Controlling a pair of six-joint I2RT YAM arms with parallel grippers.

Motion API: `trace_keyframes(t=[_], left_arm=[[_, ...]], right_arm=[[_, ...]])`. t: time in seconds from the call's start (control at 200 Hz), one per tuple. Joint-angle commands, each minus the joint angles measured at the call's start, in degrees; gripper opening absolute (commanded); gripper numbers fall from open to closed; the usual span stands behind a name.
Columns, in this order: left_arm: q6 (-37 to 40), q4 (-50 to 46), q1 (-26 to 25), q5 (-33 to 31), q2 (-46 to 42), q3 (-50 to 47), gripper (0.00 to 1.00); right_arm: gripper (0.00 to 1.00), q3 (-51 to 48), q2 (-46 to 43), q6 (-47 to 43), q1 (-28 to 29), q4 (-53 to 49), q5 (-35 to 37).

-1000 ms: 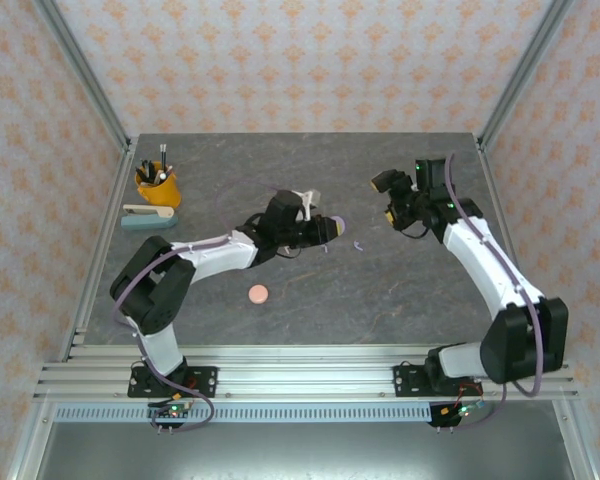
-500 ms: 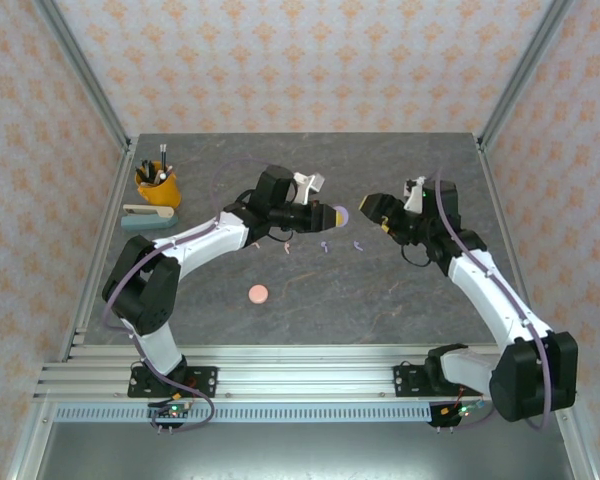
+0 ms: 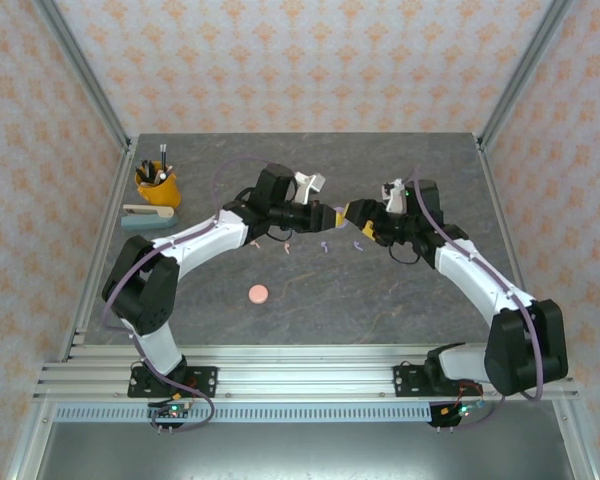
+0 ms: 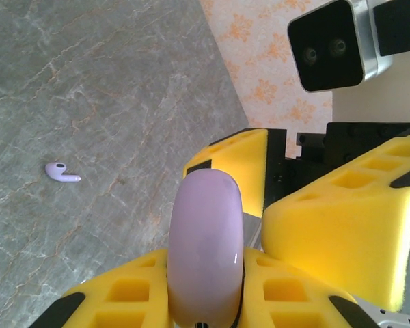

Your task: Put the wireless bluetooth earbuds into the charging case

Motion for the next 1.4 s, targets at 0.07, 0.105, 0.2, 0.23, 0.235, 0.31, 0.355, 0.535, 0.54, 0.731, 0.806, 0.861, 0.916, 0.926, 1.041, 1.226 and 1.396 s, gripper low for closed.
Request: trace_keyframes(t=[0.07, 0.105, 0.2, 0.23, 0.235, 0.31, 0.355, 0.535, 0.54, 0.731, 0.806, 0.861, 0.916, 0.926, 1.041, 1.226, 1.396], left_arm=[[1.45, -0.03, 0.7, 1.53, -2.59, 1.85, 0.0], [1.55, -0.06, 0.79, 1.7, -2.9, 1.86, 0.0], [1.79, -0.33, 1.3, 2.01, -4.34, 1.59, 0.0], [1.96, -0.49, 1.44, 2.06, -4.92, 1.49, 0.0], [1.95, -0.5, 1.47, 2.1, -4.97, 1.43, 0.0], [2.47, -1.06, 1.73, 2.23, -6.47, 1.14, 0.0], [3.01, -1.72, 1.92, 2.15, -7.26, 1.03, 0.0], [3.43, -2.91, 2.66, 2.12, -8.19, 0.18, 0.0], [3.43, -2.9, 2.69, 2.14, -8.23, 0.16, 0.0], [2.62, -0.33, 3.78, 4.09, -6.94, -0.34, 0.0], [2.56, -0.31, 4.01, 5.57, -6.04, 0.34, 0.0], [2.64, -0.6, 4.09, 6.61, -5.38, 0.94, 0.0], [2.6, -0.8, 4.05, 7.27, -4.94, 1.48, 0.0], [2.56, -0.78, 4.09, 7.36, -4.89, 1.53, 0.0], [1.81, 0.02, 4.04, 7.42, -4.93, 1.76, 0.0], [-1.32, 4.05, 4.12, 7.18, -4.93, 0.9, 0.0], [-4.74, 8.5, 4.08, 7.32, -4.59, 0.35, 0.0]], right_arm=[[0.75, -0.86, 1.52, -2.23, 0.76, 1.09, 0.76], [0.75, -1.31, 1.75, -2.54, 0.63, 0.97, 1.46], [0.73, -2.4, 2.7, -2.66, 0.23, 1.11, 3.58], [0.73, -2.82, 3.12, -2.57, 0.04, 1.29, 4.33], [0.72, -2.86, 3.18, -2.6, 0.02, 1.31, 4.45], [0.71, -3.73, 4.11, -1.98, -0.9, 2.13, 5.93], [0.7, -4.16, 4.84, -1.59, -1.5, 2.8, 6.12], [0.68, -2.77, 4.36, -0.74, -2.55, 2.27, 4.33], [0.68, -2.74, 4.24, -0.72, -2.59, 2.15, 4.32], [0.68, -0.1, -0.42, -2.67, -2.88, -1.26, -1.02], [0.67, 1.39, -1.56, -3.16, -2.85, -2.31, -3.53], [0.66, 2.61, -1.84, -3.25, -2.88, -2.77, -5.0], [0.64, 3.77, -1.7, -2.89, -2.87, -2.81, -6.03], [0.63, 3.94, -1.62, -2.87, -2.89, -2.82, -6.1], [0.59, 5.98, -0.08, -1.58, -2.82, -1.32, -7.98], [0.56, 8.57, 2.28, -0.1, -2.81, -0.02, -11.52], [0.51, 8.43, 2.1, -0.21, -2.63, 0.08, -12.04]])
